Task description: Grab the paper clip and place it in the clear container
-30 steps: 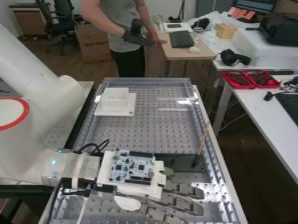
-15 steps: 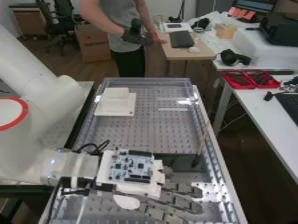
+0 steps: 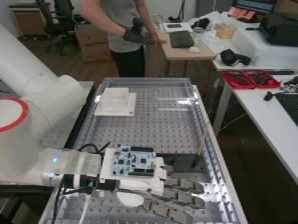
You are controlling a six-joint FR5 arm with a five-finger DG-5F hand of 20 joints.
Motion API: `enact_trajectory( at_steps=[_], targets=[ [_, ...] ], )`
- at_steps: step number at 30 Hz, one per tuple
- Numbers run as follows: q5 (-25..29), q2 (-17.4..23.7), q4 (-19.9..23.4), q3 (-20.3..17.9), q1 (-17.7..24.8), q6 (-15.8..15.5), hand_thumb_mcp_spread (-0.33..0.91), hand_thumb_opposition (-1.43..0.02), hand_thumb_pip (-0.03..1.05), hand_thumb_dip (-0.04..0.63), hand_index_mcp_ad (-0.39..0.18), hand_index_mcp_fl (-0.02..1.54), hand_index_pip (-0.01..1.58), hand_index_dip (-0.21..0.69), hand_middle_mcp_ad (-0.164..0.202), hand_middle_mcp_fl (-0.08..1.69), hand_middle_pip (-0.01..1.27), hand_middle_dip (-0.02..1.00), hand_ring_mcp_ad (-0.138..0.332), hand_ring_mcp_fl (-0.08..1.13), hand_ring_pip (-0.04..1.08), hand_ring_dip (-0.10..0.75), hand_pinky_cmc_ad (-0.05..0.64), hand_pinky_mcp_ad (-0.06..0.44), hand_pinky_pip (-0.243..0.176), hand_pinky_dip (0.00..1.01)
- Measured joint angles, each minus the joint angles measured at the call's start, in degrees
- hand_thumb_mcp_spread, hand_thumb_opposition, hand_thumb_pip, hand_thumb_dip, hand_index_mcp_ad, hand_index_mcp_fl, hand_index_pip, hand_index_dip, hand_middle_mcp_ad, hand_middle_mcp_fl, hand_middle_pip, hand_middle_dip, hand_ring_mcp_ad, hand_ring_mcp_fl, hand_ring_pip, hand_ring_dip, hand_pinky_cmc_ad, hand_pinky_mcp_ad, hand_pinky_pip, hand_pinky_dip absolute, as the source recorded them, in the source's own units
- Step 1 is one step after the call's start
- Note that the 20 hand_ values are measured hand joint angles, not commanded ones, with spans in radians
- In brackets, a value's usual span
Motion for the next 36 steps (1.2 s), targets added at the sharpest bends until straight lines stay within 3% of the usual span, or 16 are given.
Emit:
enact_trajectory(
  at_steps=[9, 36],
  targets=[
    [-2.2, -0.8, -3.0, 2.3, -0.2, -3.6, 0.45, -0.88, 0.69, 0.297, -0.168, 0.29, 1.54, 0.124, 0.063, -0.01, 0.12, 0.16, 0.113, 0.00, 0.08, 0.075, 0.262, 0.227, -0.059, 0.18],
    [-3.6, -1.3, -4.5, 2.8, -0.9, -4.8, 0.45, -0.88, 0.70, 0.298, -0.166, 0.29, 1.54, 0.106, 0.063, -0.01, 0.12, 0.16, 0.113, 0.00, 0.08, 0.075, 0.262, 0.227, -0.061, 0.18]
  ],
)
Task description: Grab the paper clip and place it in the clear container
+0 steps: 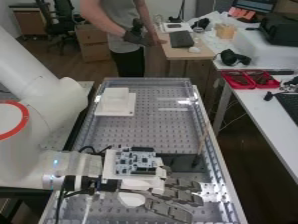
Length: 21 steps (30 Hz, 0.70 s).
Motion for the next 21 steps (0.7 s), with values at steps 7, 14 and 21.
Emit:
enact_trajectory(
  at_steps=[7, 14, 21],
  targets=[
    [-0.3, -0.1, 1.5, -0.3, -0.1, 1.4, 0.46, -0.92, 0.66, 0.298, -0.176, 0.42, 1.53, 0.093, 0.063, 0.00, 0.12, 0.16, 0.113, 0.00, 0.08, 0.075, 0.265, 0.227, -0.058, 0.18],
    [-0.6, 0.0, 4.0, -1.0, 0.0, 4.4, 0.47, -0.95, 0.63, 0.300, -0.176, 0.51, 1.47, 0.093, 0.063, 0.09, 0.12, 0.16, 0.113, 0.00, 0.09, 0.075, 0.283, 0.227, -0.024, 0.18],
    [0.2, 1.3, 5.3, -2.1, 0.2, 6.6, 0.50, -0.94, 0.59, 0.297, -0.176, 0.58, 1.43, 0.072, 0.065, 0.12, 0.12, 0.16, 0.112, 0.00, 0.10, 0.075, 0.295, 0.227, -0.026, 0.18]
  ],
)
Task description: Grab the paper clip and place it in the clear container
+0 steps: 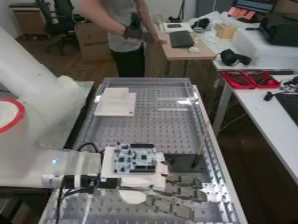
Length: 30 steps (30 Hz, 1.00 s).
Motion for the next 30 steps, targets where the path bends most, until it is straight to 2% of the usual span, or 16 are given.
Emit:
enact_trajectory(
  at_steps=[3, 6, 7, 14, 21, 30],
  targets=[
    [0.5, 1.6, 1.5, -1.3, 0.2, 1.2, 0.51, -0.96, 0.59, 0.297, -0.176, 0.58, 1.41, 0.070, 0.066, 0.12, 0.12, 0.16, 0.113, 0.00, 0.09, 0.075, 0.302, 0.227, -0.028, 0.18],
    [1.3, 3.7, 3.6, -3.3, 0.7, 2.6, 0.51, -0.96, 0.59, 0.297, -0.176, 0.58, 1.41, 0.070, 0.065, 0.12, 0.12, 0.16, 0.113, 0.00, 0.09, 0.075, 0.295, 0.227, -0.010, 0.18],
    [1.5, 4.2, 4.1, -3.8, 0.8, 2.9, 0.51, -0.96, 0.59, 0.297, -0.176, 0.58, 1.41, 0.070, 0.068, 0.12, 0.12, 0.16, 0.113, 0.00, 0.09, 0.075, 0.312, 0.227, -0.010, 0.18],
    [4.2, 11.5, 11.9, -11.5, 3.6, 7.5, 0.50, -0.96, 0.59, 0.297, -0.176, 0.61, 1.39, 0.063, 0.063, 0.12, 0.12, 0.16, 0.112, 0.01, 0.09, 0.075, 0.316, 0.227, -0.010, 0.18],
    [8.3, 18.5, 19.5, -19.5, 10.3, 12.3, 0.50, -0.96, 0.59, 0.297, -0.176, 0.61, 1.39, 0.063, 0.063, 0.12, 0.12, 0.16, 0.112, 0.01, 0.09, 0.075, 0.316, 0.227, -0.010, 0.18],
    [13.2, 22.4, 25.7, -24.7, 20.3, 15.8, 0.51, -0.97, 0.59, 0.297, -0.176, 0.60, 1.39, 0.063, 0.068, 0.12, 0.12, 0.16, 0.113, 0.01, 0.09, 0.075, 0.316, 0.232, -0.010, 0.18]
  ],
)
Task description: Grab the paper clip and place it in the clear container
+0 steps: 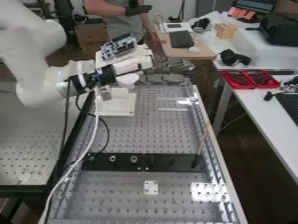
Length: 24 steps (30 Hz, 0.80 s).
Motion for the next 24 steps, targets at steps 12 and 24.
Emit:
enact_trajectory(
  at_steps=[12, 24],
  targets=[
    [4.8, -3.8, 1.4, 1.4, 9.9, 4.1, 0.51, -0.97, 0.59, 0.297, -0.176, 0.61, 1.39, 0.063, 0.068, 0.12, 0.12, 0.16, 0.113, 0.01, 0.09, 0.075, 0.316, 0.230, -0.010, 0.18],
    [6.8, -10.5, -2.7, 7.5, 13.4, 4.6, 0.51, -0.97, 0.59, 0.297, -0.176, 0.61, 1.39, 0.063, 0.068, 0.12, 0.12, 0.16, 0.113, 0.01, 0.09, 0.075, 0.316, 0.230, -0.010, 0.18]
  ],
)
